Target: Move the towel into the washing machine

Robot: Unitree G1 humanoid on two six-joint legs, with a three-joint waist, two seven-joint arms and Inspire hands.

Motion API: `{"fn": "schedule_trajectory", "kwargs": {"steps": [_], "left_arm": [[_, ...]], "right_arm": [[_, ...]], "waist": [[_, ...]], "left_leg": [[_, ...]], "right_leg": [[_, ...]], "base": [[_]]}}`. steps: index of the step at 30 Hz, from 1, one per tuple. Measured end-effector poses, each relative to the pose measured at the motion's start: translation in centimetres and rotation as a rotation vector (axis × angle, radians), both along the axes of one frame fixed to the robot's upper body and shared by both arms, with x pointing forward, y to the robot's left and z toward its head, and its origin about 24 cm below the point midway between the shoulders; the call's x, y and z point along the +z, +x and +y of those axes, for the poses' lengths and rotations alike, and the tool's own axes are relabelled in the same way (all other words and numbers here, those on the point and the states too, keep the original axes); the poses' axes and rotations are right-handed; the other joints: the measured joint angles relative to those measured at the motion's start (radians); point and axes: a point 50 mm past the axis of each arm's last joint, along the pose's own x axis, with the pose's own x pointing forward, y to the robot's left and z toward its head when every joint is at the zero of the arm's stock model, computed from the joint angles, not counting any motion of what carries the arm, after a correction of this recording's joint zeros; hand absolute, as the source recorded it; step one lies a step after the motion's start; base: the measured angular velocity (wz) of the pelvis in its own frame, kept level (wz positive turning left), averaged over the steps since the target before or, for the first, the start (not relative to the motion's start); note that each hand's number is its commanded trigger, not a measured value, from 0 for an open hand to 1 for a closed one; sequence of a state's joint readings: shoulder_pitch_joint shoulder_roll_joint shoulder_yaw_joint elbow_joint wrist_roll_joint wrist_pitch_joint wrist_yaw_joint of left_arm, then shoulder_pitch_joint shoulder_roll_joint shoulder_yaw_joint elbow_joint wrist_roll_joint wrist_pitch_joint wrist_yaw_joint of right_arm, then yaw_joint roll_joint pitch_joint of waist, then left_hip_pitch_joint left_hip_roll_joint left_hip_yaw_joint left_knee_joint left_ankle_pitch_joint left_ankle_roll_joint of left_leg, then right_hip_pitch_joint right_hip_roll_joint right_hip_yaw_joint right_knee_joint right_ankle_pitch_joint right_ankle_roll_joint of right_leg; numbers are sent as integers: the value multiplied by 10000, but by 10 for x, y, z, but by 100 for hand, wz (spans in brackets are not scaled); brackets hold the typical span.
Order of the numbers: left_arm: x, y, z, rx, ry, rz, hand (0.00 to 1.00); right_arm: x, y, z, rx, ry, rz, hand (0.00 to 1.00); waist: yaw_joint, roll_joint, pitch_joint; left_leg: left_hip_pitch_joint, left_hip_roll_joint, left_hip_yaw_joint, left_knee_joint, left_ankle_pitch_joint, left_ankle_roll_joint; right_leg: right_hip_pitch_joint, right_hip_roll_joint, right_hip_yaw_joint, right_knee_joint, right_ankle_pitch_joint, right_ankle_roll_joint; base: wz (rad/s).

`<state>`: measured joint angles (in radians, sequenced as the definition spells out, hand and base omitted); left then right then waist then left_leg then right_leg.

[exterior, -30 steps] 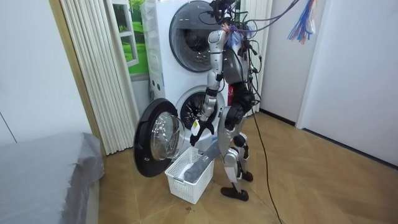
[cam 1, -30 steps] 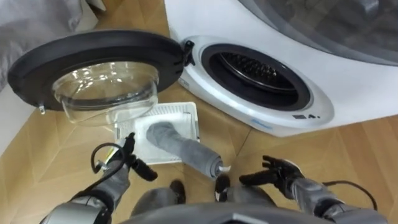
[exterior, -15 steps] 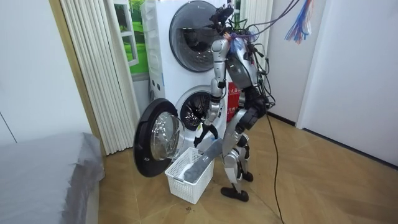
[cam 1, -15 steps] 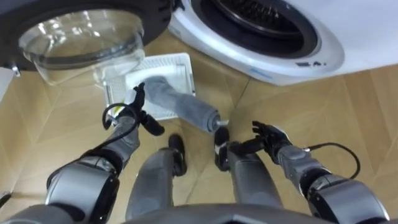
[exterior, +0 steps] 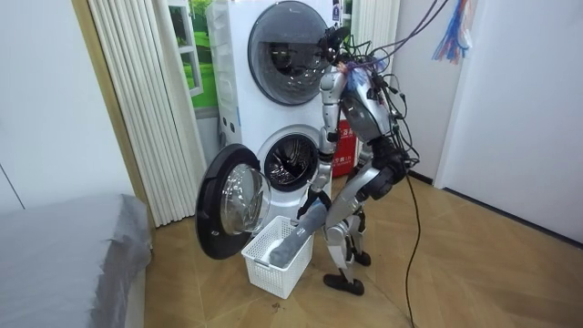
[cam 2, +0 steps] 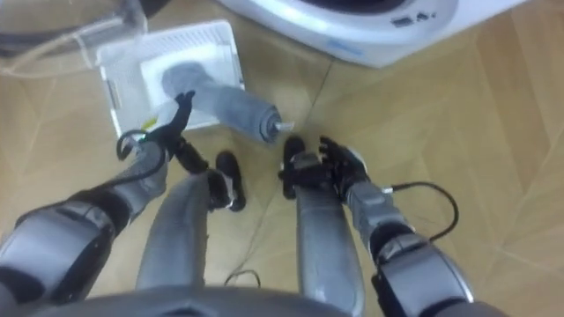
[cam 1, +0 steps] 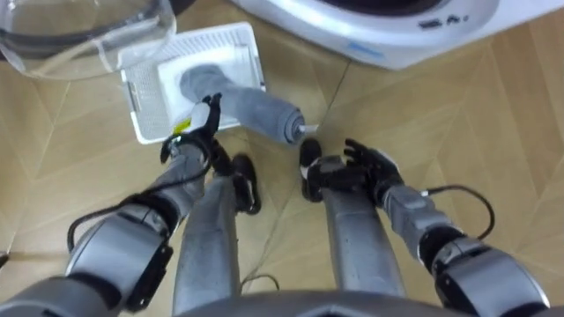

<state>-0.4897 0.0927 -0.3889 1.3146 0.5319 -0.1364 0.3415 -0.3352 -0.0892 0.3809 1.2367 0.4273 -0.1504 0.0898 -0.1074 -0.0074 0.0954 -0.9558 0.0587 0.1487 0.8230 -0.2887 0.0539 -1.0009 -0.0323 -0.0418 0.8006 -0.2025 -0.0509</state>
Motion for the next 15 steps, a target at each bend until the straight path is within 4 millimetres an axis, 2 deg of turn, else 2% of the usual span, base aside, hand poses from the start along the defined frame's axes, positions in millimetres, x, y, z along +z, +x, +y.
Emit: {"fn": "schedule_trajectory", "kwargs": {"steps": [4,7,12,15], "left_arm": [[5,5,-3,-611,227,-238,0],[8,9,-3,-830,430,-374,0],[12,13,-3,-1283,888,-566,0],[14,15,-1,-1567,1306,-779,0]], "right_arm": [[4,5,3,-151,480,-292,0],[8,12,6,-122,743,-584,0],[14,19,9,-370,1340,-958,0],[17,22,13,-482,1776,-1148,0]], "waist": [[-194,-13,-4],[-408,-24,-4],[-739,-48,-7],[-946,-64,-7]], "left_leg": [[-559,52,28,476,-164,-59],[-1032,161,18,1091,-359,-15],[-1784,344,-34,2328,-964,-57],[-2133,341,-69,2749,-1114,-42]], "right_leg": [[-602,-3,28,518,-133,-64],[-1061,-1,-16,1082,-326,-120],[-1790,75,-16,2196,-791,-138],[-2143,41,-18,2630,-957,-137]], "base": [[-1],[0],[-6],[2]]}}
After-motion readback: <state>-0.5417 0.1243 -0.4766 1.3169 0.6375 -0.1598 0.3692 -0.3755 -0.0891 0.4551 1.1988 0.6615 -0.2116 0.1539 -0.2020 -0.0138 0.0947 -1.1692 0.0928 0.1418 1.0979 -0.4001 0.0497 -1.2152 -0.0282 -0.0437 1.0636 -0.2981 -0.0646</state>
